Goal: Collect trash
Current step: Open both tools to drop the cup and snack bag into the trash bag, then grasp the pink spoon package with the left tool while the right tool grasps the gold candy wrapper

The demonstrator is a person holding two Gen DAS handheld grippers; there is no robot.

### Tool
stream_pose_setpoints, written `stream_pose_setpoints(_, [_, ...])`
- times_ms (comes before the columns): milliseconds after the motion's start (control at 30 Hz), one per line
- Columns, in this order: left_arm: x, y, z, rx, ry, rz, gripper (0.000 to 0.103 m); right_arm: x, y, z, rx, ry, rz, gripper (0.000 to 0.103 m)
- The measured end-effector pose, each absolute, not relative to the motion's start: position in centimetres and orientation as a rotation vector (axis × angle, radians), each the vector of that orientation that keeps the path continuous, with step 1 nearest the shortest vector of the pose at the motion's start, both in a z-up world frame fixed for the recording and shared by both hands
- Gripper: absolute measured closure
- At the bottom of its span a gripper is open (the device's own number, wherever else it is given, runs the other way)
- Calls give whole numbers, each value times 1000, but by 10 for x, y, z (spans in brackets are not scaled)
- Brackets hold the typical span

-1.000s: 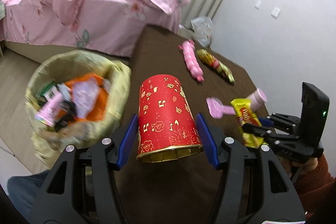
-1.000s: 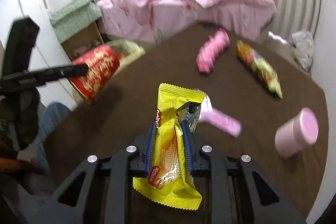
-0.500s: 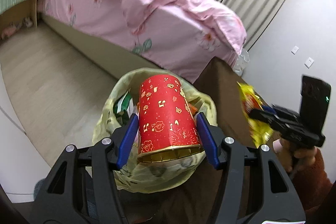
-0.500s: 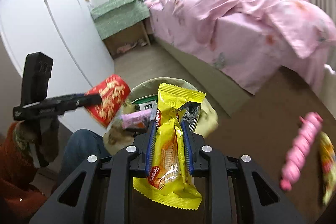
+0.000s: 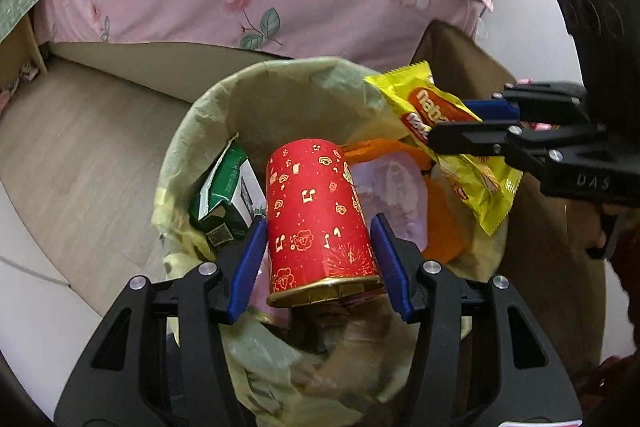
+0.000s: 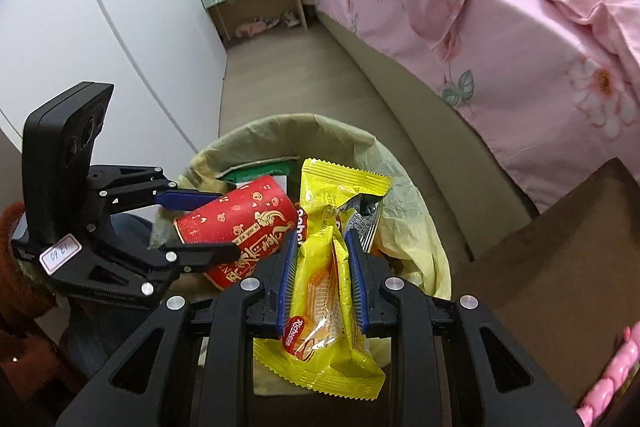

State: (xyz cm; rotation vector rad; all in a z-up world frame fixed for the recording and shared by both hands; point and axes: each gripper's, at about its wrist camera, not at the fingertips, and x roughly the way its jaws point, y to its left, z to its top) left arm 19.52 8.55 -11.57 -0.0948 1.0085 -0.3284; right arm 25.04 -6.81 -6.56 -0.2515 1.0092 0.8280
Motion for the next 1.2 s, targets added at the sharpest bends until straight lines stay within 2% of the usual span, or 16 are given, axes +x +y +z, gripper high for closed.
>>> stream_pose_setpoints(433, [176, 120, -92, -239, 917, -310, 43, 262, -61, -81, -198, 1063, 831, 72])
stream_pose_setpoints(500, [173, 125, -85, -257, 887, -300, 39, 258, -62, -79, -195, 1056, 829, 71])
stream_pose_setpoints(567, [169, 131, -76, -269, 861, -275, 38, 254, -63, -77, -194, 1043, 825, 65])
stream_pose_setpoints(800, [161, 138, -55, -302, 813, -207, 34, 229, -84, -49, -164, 954, 785, 64])
stream_pose_setpoints(1033, [152, 103, -50, -265, 801, -274, 30, 193, -162, -19, -110, 845, 622, 63])
stream_pose_setpoints(1100, [151, 88, -51, -254, 807, -305, 30, 188, -200, -15, -125, 828, 509, 57])
stream_pose_setpoints(1200, [149, 59, -48, -228, 799, -362, 29, 184, -253, -14, -148, 831, 355, 57])
